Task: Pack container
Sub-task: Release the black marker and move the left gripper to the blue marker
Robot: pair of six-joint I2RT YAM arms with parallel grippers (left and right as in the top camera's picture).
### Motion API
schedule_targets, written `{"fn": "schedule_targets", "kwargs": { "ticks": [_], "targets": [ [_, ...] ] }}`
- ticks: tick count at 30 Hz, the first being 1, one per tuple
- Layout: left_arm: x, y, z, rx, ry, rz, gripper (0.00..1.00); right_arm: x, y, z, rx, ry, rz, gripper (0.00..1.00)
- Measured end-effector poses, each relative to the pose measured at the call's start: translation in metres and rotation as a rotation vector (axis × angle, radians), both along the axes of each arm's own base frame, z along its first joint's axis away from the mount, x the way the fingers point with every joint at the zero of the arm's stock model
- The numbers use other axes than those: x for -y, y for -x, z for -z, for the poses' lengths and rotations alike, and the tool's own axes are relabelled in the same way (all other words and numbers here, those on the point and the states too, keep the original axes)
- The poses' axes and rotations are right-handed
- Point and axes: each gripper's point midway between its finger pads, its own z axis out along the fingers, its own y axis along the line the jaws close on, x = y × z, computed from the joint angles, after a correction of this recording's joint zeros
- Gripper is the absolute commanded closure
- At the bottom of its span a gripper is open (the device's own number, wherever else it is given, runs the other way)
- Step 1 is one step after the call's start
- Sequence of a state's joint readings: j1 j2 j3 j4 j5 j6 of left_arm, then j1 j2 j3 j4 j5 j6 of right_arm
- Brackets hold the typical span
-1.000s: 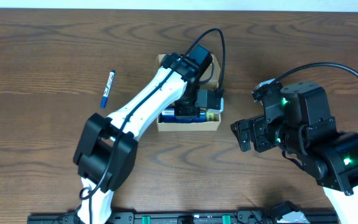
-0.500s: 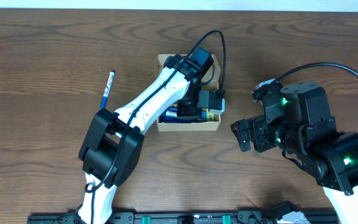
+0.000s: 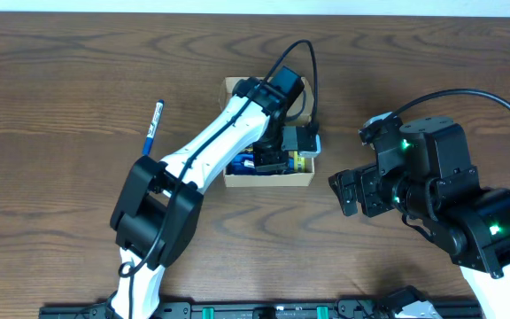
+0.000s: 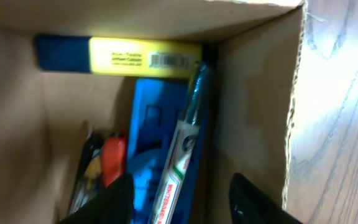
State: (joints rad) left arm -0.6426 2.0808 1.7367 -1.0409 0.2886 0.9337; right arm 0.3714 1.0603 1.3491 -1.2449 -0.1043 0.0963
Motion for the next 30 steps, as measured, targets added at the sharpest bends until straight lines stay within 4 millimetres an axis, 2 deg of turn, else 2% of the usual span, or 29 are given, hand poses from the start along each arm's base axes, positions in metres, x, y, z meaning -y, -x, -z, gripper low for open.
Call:
{"fn": "schedule_targets", "kwargs": {
  "ticks": [2,4,7,10,11,13,14,18,23,30],
  "targets": [
    [-0.003,-0.006,-0.012,0.043,-0.004,-0.043,0.44,0.0,0.0,0.0,0.0,0.0,0.0,0.01],
    [-0.006,-0.016,-0.032,0.122,-0.001,-0.089,0.32,0.0,0.0,0.0,0.0,0.0,0.0,0.01],
    [-0.015,-0.031,-0.073,0.25,0.017,-0.185,0.26,0.0,0.0,0.0,0.0,0.0,0.0,0.01],
    [-0.033,-0.043,-0.116,0.371,0.036,-0.283,0.2,0.0,0.0,0.0,0.0,0.0,0.0,0.01],
    [-0.039,-0.045,-0.125,0.393,0.038,-0.314,0.18,0.0,0.0,0.0,0.0,0.0,0.0,0.01],
    [-0.055,-0.052,-0.142,0.436,0.042,-0.385,0.05,0.0,0.0,0.0,0.0,0.0,0.0,0.01],
    [-0.064,-0.056,-0.148,0.451,0.041,-0.429,0.05,0.0,0.0,0.0,0.0,0.0,0.0,0.01],
    [-0.109,-0.074,-0.153,0.446,0.026,-0.645,0.05,0.0,0.0,0.0,0.0,0.0,0.0,0.01],
    [-0.172,-0.078,-0.138,0.328,-0.028,-0.887,0.05,0.0,0.0,0.0,0.0,0.0,0.0,0.01],
    [-0.213,-0.09,-0.12,0.217,0.0,-1.073,0.05,0.0,0.0,0.0,0.0,0.0,0.0,0.01]
  ]
}}
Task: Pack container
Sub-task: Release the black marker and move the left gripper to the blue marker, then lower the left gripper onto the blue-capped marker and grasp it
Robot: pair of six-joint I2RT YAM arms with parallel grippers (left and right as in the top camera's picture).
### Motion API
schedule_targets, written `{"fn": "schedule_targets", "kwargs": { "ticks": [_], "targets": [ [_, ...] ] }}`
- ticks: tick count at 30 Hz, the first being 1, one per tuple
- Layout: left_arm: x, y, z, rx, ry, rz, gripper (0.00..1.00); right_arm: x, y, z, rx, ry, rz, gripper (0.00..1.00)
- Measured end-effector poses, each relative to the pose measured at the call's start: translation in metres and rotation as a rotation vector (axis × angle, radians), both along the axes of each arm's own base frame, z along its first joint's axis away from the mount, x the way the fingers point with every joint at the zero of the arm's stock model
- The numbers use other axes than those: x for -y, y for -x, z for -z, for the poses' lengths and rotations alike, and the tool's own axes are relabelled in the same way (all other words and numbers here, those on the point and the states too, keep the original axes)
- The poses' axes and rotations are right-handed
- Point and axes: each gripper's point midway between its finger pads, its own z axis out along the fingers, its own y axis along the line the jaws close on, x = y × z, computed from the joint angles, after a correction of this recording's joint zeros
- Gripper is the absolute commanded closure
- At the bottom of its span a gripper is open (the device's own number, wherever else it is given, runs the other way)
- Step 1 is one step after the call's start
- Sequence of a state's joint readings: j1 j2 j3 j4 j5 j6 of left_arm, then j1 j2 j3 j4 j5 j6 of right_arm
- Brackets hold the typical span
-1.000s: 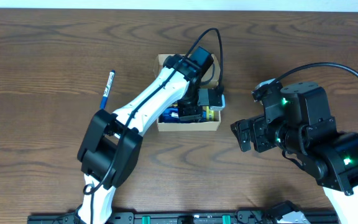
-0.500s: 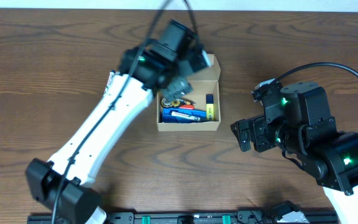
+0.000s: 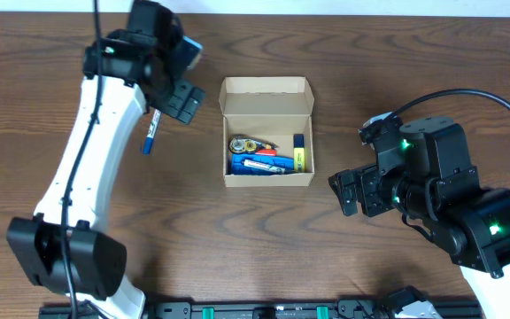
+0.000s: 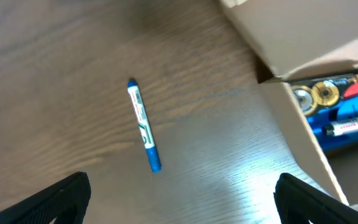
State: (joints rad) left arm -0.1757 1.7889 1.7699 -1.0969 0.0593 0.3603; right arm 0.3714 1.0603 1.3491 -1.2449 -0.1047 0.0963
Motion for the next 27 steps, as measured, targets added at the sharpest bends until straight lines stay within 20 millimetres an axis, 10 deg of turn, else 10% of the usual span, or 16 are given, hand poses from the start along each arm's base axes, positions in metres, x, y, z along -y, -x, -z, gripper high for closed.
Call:
{"fn": "schedule_targets", "kwargs": {
  "ticks": [15,27],
  "targets": [
    [-0.031,-0.022,0.129,-0.285,0.003,-0.156,0.05,0.0,0.0,0.0,0.0,0.0,0.001,0.01],
    [-0.05,-0.046,0.161,-0.253,0.016,-0.207,0.04,0.0,0.0,0.0,0.0,0.0,0.001,0.01]
  ]
}}
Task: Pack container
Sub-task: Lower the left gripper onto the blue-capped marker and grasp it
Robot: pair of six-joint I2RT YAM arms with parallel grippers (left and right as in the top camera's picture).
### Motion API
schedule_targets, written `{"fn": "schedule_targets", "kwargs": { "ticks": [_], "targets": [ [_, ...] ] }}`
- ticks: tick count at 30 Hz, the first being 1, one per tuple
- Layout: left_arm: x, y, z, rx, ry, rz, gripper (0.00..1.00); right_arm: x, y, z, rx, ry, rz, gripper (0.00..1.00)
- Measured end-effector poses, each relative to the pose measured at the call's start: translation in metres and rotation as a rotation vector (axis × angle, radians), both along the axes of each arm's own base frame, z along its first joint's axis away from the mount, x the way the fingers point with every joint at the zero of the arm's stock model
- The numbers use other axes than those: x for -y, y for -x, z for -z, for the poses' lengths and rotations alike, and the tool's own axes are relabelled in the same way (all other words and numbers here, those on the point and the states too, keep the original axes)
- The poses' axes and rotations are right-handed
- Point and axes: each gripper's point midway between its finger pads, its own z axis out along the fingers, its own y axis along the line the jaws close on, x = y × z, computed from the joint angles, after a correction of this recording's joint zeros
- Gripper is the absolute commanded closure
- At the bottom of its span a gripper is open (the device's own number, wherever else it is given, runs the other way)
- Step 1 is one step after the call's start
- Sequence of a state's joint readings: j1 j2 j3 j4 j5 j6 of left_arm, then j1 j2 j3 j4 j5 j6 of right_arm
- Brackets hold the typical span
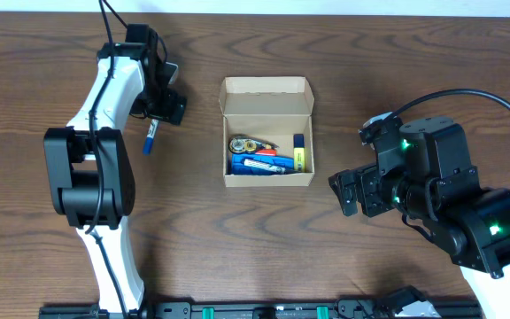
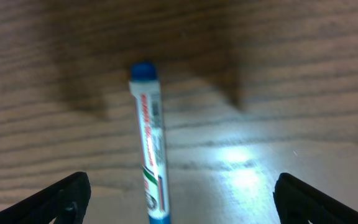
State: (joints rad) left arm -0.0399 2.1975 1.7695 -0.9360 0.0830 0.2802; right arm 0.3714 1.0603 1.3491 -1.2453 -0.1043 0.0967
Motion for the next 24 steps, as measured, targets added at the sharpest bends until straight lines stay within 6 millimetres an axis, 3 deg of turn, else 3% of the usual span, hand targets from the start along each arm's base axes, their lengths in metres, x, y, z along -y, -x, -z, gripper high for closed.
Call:
{"fn": "schedule_targets", "kwargs": {
  "ticks": [15,18,24],
  "targets": [
    [-0.005,-0.007,0.036,-0.023,-0.016,-0.029,0.0,0.0,0.0,0.0,0.0,0.0,0.0,0.01],
    [-0.005,-0.009,0.036,-0.017,-0.016,-0.034,0.11,0.0,0.0,0.0,0.0,0.0,0.0,0.01],
    [-0.004,-0.009,0.037,-0.017,-0.012,-0.042,0.47,0.0,0.0,0.0,0.0,0.0,0.0,0.01]
  ]
}}
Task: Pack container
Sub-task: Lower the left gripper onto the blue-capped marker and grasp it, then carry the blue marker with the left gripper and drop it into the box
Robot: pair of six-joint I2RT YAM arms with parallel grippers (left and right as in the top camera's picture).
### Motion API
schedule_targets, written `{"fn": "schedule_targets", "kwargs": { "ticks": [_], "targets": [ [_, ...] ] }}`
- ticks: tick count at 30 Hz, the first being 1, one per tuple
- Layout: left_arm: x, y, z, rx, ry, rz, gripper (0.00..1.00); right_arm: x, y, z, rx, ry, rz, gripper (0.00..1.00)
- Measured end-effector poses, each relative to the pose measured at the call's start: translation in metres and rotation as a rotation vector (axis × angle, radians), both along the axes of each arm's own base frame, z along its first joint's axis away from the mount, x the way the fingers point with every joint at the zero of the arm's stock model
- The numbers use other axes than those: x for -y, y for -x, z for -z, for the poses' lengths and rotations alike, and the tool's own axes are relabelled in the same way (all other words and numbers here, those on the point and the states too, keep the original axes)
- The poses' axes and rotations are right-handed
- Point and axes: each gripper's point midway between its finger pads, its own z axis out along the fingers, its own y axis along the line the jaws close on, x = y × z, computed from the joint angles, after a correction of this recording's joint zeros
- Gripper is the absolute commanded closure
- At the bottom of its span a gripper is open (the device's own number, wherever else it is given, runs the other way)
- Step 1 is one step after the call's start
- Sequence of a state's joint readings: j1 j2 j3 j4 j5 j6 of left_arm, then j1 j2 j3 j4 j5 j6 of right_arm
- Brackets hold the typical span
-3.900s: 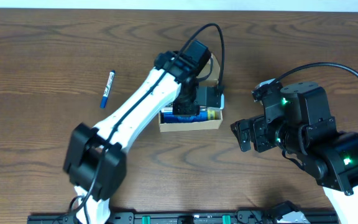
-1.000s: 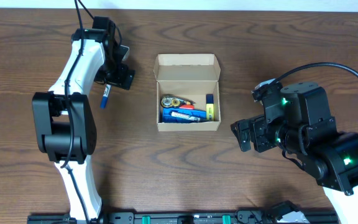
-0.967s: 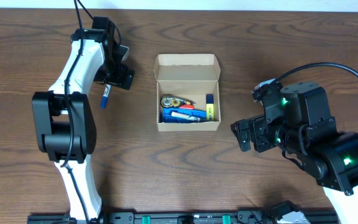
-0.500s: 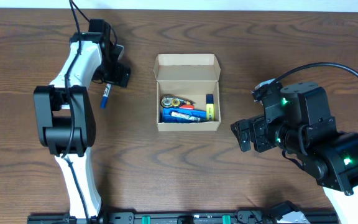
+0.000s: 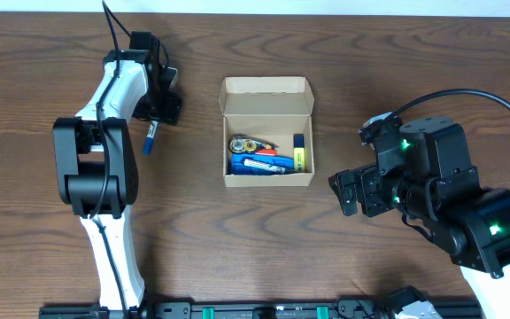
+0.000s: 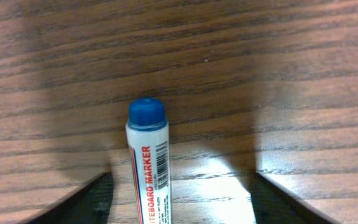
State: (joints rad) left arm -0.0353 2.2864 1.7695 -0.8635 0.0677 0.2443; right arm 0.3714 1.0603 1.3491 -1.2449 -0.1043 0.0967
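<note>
A blue-capped whiteboard marker (image 6: 149, 168) lies on the wooden table, its cap pointing away from my left wrist camera. My left gripper (image 6: 180, 202) is open and low over it, with one finger (image 6: 82, 202) to the marker's left and the other to its right, neither touching it. From above, the left gripper (image 5: 155, 122) sits over the marker (image 5: 148, 141), left of the open cardboard box (image 5: 267, 180). The box holds a blue marker, a yellow-and-blue item, round metal pieces and a red item. My right gripper (image 5: 347, 193) hangs right of the box, holding nothing.
The box's lid flap (image 5: 266, 87) is folded open toward the far side. The bulky right arm (image 5: 450, 204) fills the right part of the table. A dark rail (image 5: 264, 310) runs along the near edge.
My left gripper has come down closer to the marker, so its open fingers now flank the marker body. The right arm and the box have not moved.
My left gripper was inside the box, open beside a marker lying there. Then it was out of the box, high over the table's left with a second marker below it. It then hovered open above that marker, and now straddles it.
</note>
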Motion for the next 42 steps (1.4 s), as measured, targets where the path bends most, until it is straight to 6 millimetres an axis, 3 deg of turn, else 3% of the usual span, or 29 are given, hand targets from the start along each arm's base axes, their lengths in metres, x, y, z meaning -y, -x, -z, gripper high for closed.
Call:
{"fn": "schedule_targets", "kwargs": {
  "ticks": [4,10,21,25,29,34,38,42],
  "targets": [
    [0.0,0.002,0.0,-0.007,0.001,-0.011,0.73,0.0,0.0,0.0,0.0,0.0,0.0,0.01],
    [-0.002,0.005,0.001,-0.021,-0.007,-0.02,0.92,0.0,0.0,0.0,0.0,0.0,0.0,0.01],
    [-0.003,0.019,-0.001,-0.078,-0.015,-0.052,0.94,0.0,0.0,0.0,0.0,0.0,0.0,0.01],
    [-0.003,0.021,-0.013,-0.072,-0.014,-0.062,0.94,0.0,0.0,0.0,0.0,0.0,0.0,0.01],
    [-0.001,0.013,-0.062,0.042,-0.004,-0.059,0.94,0.0,0.0,0.0,0.0,0.0,0.0,0.01],
    [0.017,0.009,-0.164,0.284,0.038,-0.012,0.94,0.0,0.0,0.0,0.0,0.0,0.0,0.01],
    [0.059,0.02,-0.219,0.412,0.097,0.129,0.94,0.0,0.0,0.0,0.0,0.0,0.0,0.01],
    [0.119,0.039,-0.233,0.441,0.147,0.36,0.94,0.0,0.0,0.0,0.0,0.0,0.0,0.01]
  ]
}}
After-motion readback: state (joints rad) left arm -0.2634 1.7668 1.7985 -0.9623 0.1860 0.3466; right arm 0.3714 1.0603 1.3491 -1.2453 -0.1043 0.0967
